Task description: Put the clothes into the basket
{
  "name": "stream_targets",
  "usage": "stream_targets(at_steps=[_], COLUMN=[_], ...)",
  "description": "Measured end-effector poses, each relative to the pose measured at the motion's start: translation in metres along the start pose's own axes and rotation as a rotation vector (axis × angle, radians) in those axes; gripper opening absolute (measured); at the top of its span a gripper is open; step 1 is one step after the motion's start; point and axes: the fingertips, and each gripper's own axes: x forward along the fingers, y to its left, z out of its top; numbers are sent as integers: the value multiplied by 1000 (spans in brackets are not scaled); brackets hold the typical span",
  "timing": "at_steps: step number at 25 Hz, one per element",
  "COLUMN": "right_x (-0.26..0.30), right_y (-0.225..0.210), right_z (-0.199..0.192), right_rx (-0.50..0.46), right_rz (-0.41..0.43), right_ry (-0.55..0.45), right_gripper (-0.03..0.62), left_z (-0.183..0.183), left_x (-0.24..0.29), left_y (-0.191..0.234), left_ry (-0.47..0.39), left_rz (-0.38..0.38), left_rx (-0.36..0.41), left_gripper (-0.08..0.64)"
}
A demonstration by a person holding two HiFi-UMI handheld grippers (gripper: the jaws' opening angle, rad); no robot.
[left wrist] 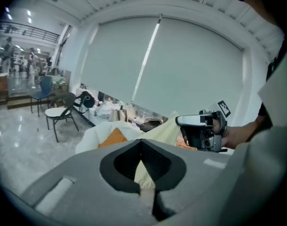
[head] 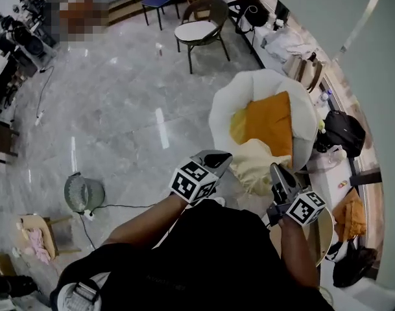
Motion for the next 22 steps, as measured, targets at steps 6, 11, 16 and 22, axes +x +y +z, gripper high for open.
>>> stream_targets(at_steps=[6,11,16,22], right_x=[27,17,0,-17], right_y=[31,49,58,67], right_z=[-25,-37,-65,-98], right_rx=[-13,-36,-51,-72], right_rz=[154,237,308,371], right_ry=[142,209,294,380], right_gripper=[23,23,23,23], left_z=[-49,-80,-98,-134], left_x=[-67,-83,-101,-132], left_y=[17,-17,-52,-81], left_ry=[-54,-74,-101,-114], left_rz=[252,306,383,510], left_rx=[-183,-305,-343,-394], left_gripper=[0,2,2,2])
